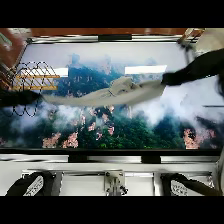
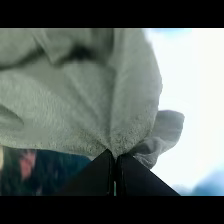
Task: Fold the shirts.
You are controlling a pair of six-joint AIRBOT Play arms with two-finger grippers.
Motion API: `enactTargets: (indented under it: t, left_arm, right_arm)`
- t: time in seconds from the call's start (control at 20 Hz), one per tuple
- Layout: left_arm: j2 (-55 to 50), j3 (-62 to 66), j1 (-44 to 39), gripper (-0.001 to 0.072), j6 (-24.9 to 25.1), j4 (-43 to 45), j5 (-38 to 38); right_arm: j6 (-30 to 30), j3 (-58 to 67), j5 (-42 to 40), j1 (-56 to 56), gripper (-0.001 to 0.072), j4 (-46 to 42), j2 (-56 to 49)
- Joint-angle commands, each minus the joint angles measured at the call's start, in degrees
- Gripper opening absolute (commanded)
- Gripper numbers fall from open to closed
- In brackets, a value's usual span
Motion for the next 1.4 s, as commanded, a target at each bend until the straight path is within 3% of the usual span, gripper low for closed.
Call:
enactTargets:
  t: [0.0, 0.1, 0.2, 0.45, 0.6, 0.8, 0.95, 1.05, 1.15, 1.35]
  left_arm:
    - [12.22, 21.07, 0.0, 0.0028, 0.02, 0.04, 13.49]
    - [17.57, 29.22, 0.0, 0.0028, -1.84, 0.04, 20.17]
    - [21.59, 32.96, 0.0, 0.0028, -3.28, 0.74, 20.26]
    - [24.63, 33.16, 0.0, 0.0028, -11.45, 9.07, 4.39]
    - [24.61, 30.58, -0.02, 0.0028, -11.41, 14.05, -1.75]
    - [23.82, 19.37, -0.02, 0.0028, -10.34, 15.8, -3.91]
    - [20.24, 7.45, -0.02, 0.0028, -10.29, 15.98, -3.17]
    - [15.47, 0.22, -0.02, 0.0028, -8.92, 15.96, 0.9]
    - [8.5, -3.58, -0.33, 0.0028, -8.76, 15.93, 6.14]
    - [-7.85, -2.75, -0.83, 0.0029, -7.96, 13.46, 15.17]
  right_arm:
    - [-0.44, 11.54, 12.61, 0.07, 0.0059, 0.57, 19.65]
    - [-0.35, 13.31, 20.68, 0.07, 0.0059, -0.11, 30.34]
    - [1.62, 13.31, 22.45, 0.07, 0.0059, -1.22, 38.45]
    - [8.87, 13.31, 18.25, 0.07, 0.0059, -12.26, 47.06]
    - [9.11, 13.31, 9.53, 0.07, 0.0059, -17.22, 45.68]
    - [9.14, 12.11, -6.05, 0.07, 0.0059, -19.45, 37.75]
    - [12.59, 4.55, -9.38, 0.07, 0.0059, -19.17, 29.05]
    - [14.91, -4.44, -2.93, 0.09, 0.0059, -18.16, 22.97]
    - [15.96, -11.78, 10.84, 0.09, 0.0059, -14.51, 15.37]
    - [17.77, -12.57, 35.93, 0.09, 0.0059, 0.52, -0.04]
